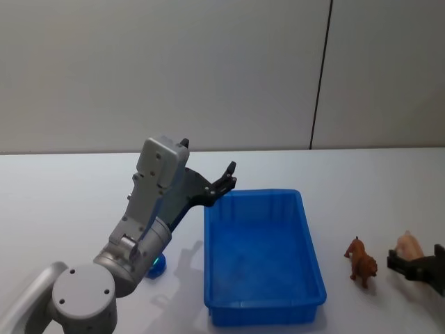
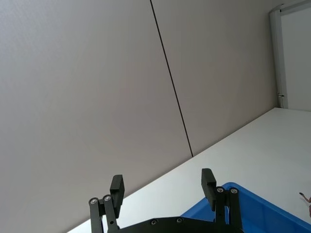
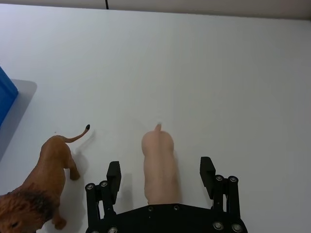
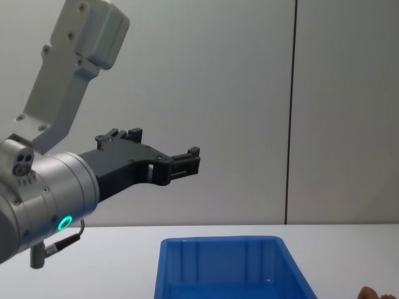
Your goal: Pick up the two dolls from the table and place them into the box.
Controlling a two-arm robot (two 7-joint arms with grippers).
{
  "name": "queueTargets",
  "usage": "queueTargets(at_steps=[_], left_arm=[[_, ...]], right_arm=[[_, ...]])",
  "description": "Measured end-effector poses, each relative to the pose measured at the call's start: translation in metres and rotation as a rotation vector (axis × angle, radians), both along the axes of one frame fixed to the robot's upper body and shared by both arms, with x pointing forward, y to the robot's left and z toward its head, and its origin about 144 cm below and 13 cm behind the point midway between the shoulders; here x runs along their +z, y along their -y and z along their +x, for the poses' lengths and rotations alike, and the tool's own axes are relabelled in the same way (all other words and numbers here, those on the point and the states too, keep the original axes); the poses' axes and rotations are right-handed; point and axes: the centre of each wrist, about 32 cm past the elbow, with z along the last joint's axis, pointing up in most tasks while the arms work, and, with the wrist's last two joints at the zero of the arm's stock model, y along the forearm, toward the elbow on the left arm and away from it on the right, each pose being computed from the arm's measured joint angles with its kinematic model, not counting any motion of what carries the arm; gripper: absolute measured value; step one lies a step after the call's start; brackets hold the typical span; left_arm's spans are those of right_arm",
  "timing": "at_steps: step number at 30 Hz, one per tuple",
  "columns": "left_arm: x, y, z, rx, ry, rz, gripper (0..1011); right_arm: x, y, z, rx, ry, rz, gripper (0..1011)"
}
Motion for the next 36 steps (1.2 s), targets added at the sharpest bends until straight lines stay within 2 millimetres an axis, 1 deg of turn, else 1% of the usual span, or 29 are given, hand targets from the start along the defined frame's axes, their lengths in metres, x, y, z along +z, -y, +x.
queueTargets(at_steps=[4,6,7,9,11,12,14,17,20,25,27,30,36], left_arm=[[0.000,0.000,0.000,0.000,0.000,0.000,1004],[0.000,0.000,0.000,0.000,0.000,0.000,1004],[0.000,0.000,0.000,0.000,0.000,0.000,1004],[0.000,0.000,0.000,0.000,0.000,0.000,1004],[0.000,0.000,0.000,0.000,0.000,0.000,1004],[0.000,0.000,0.000,0.000,0.000,0.000,1004],[0.000,0.000,0.000,0.000,0.000,0.000,1004],[0.000,0.000,0.000,0.000,0.000,0.000,1004],[0.000,0.000,0.000,0.000,0.000,0.000,1004],[0.000,0.000,0.000,0.000,0.000,0.000,1004],[0.000,0.000,0.000,0.000,0.000,0.000,1004],[0.000,0.000,0.000,0.000,0.000,0.000,1004],[0.000,0.000,0.000,0.000,0.000,0.000,1004]], right_arm=[[-0.003,-0.002,0.005,0.000,-0.016,0.009,1001],[-0.005,-0.003,0.008,0.001,-0.024,0.013,969],[-0.006,-0.003,0.008,0.000,-0.026,0.014,930],[-0.006,-0.004,0.010,0.001,-0.030,0.016,902],[-0.007,-0.005,0.011,0.001,-0.035,0.018,836],[-0.007,-0.005,0.012,0.001,-0.037,0.019,819],[-0.008,-0.006,0.013,0.001,-0.041,0.021,746],[-0.009,-0.007,0.014,0.002,-0.045,0.024,676],[-0.010,-0.007,0.016,0.002,-0.047,0.025,551],[-0.011,-0.008,0.017,0.003,-0.052,0.027,427],[-0.011,-0.008,0.017,0.004,-0.053,0.027,352],[-0.011,-0.008,0.017,0.004,-0.051,0.025,322],[-0.009,-0.009,0.017,0.007,-0.016,0.015,322]])
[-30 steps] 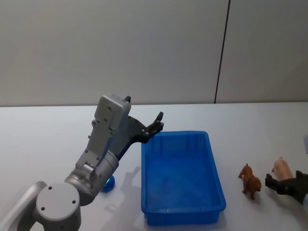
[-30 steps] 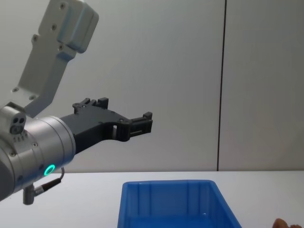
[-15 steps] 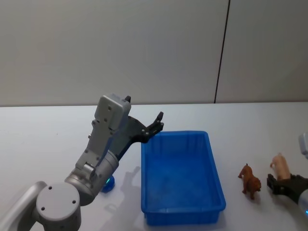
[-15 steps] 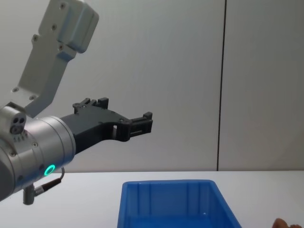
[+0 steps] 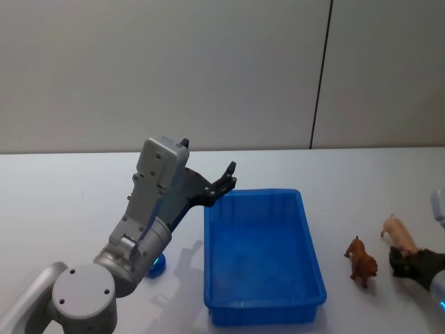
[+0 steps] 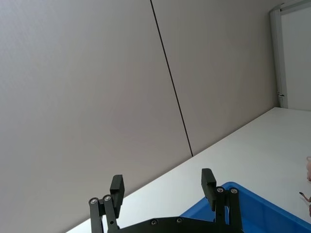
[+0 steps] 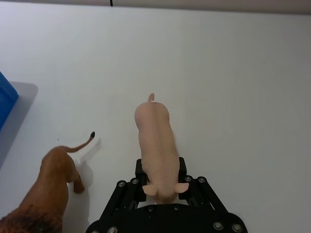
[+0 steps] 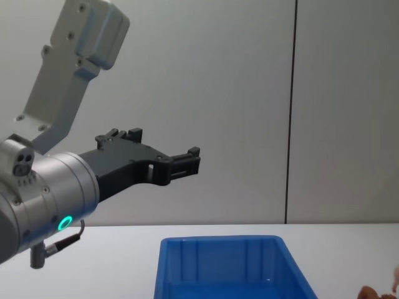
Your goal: Pick up the two dolls from the table and place them into the box.
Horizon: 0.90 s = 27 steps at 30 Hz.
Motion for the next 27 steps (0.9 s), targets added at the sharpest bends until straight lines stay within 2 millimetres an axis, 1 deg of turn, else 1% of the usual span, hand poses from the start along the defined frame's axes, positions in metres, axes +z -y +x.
queueTargets(at_steps=[12,21,27], left_arm=[[0.000,0.000,0.000,0.000,0.000,0.000,1004],[0.000,0.000,0.000,0.000,0.000,0.000,1004],[0.000,0.000,0.000,0.000,0.000,0.000,1004]], right_arm=[[0.013,-0.003,-0.001,0.019,0.131,-0.037,322],[0.031,-0.010,-0.002,0.072,0.277,-0.060,322],[0.042,-0.014,-0.002,0.125,0.344,-0.055,322]])
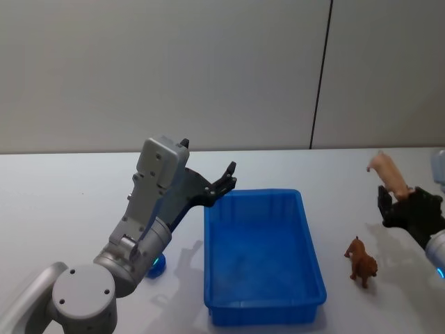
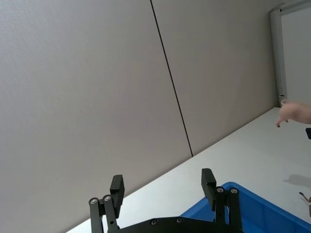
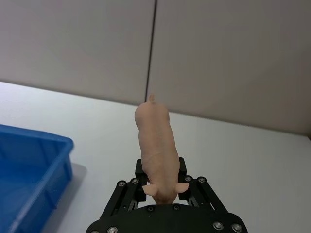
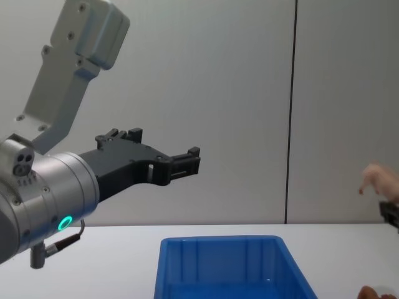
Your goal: Pick up the two dolls from the table and place them into the box.
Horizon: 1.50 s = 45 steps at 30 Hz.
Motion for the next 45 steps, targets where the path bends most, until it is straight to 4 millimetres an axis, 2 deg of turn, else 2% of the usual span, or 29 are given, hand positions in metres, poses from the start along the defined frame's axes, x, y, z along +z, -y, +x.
queueTargets(at_steps=[8,20,31,42,45], left_arm=[[0.000,0.000,0.000,0.000,0.000,0.000,1004],[0.000,0.000,0.000,0.000,0.000,0.000,1004],[0.000,0.000,0.000,0.000,0.000,0.000,1004],[0.000,0.000,0.000,0.000,0.000,0.000,1004],[0.000,0.000,0.000,0.000,0.000,0.000,1004]], right_arm=[[0.016,-0.009,-0.001,0.111,0.063,0.013,322],[0.032,-0.025,0.001,0.279,0.067,0.043,322],[0.043,-0.045,0.008,0.422,-0.036,0.080,322],[0.046,-0.065,0.016,0.487,-0.172,0.092,322],[0.046,-0.069,0.018,0.498,-0.197,0.092,349]])
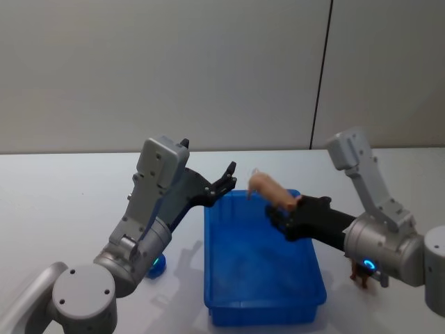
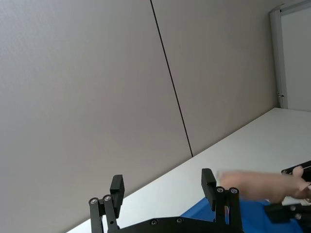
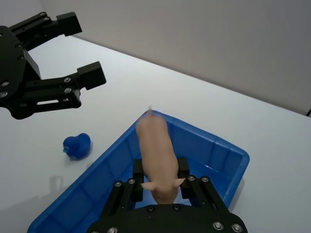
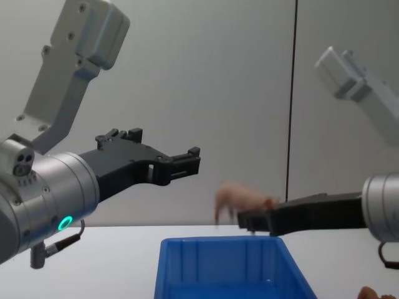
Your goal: Pick up the two dolls from the table and place them into the box.
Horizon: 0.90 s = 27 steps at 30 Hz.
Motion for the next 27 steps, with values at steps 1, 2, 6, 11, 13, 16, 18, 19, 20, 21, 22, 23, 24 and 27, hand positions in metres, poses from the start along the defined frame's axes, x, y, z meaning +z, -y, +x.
queueTargets(at_steps=[1,2,6,11,13,16,18,19,20,21,22,23,24,27], left_arm=[[0.000,0.000,0.000,0.000,0.000,0.000,1004],[0.000,0.000,0.000,0.000,0.000,0.000,1004],[0.000,0.000,0.000,0.000,0.000,0.000,1004],[0.000,0.000,0.000,0.000,0.000,0.000,1004],[0.000,0.000,0.000,0.000,0.000,0.000,1004],[0.000,0.000,0.000,0.000,0.000,0.000,1004],[0.000,0.000,0.000,0.000,0.000,0.000,1004],[0.000,0.000,0.000,0.000,0.000,0.000,1004],[0.000,0.000,0.000,0.000,0.000,0.000,1004],[0.000,0.000,0.000,0.000,0.000,0.000,1004],[0.000,0.000,0.000,0.000,0.000,0.000,1004],[0.000,0.000,0.000,0.000,0.000,0.000,1004],[0.000,0.000,0.000,0.000,0.000,0.000,1004],[0.000,0.000,0.000,0.000,0.000,0.000,1004]], right_arm=[[0.000,-0.002,0.001,0.005,-0.009,-0.002,383],[0.000,-0.002,0.001,0.007,-0.014,-0.003,415],[0.001,-0.005,0.002,0.017,-0.033,-0.006,544],[0.001,-0.008,0.004,0.025,-0.049,-0.010,701],[0.001,-0.009,0.004,0.027,-0.053,-0.010,740],[0.002,-0.010,0.004,0.030,-0.059,-0.011,867],[0.002,-0.010,0.004,0.030,-0.059,-0.011,881],[0.002,-0.010,0.005,0.030,-0.057,-0.011,918],[0.002,-0.009,0.005,0.029,-0.056,-0.010,949],[0.003,-0.008,0.005,0.023,-0.047,-0.007,971],[0.003,-0.008,0.005,0.023,-0.047,-0.007,994],[0.004,-0.006,0.005,0.017,-0.037,-0.004,1001],[0.004,-0.005,0.004,0.013,-0.032,-0.001,1001],[0.006,0.003,0.003,-0.013,-0.001,0.011,1001]])
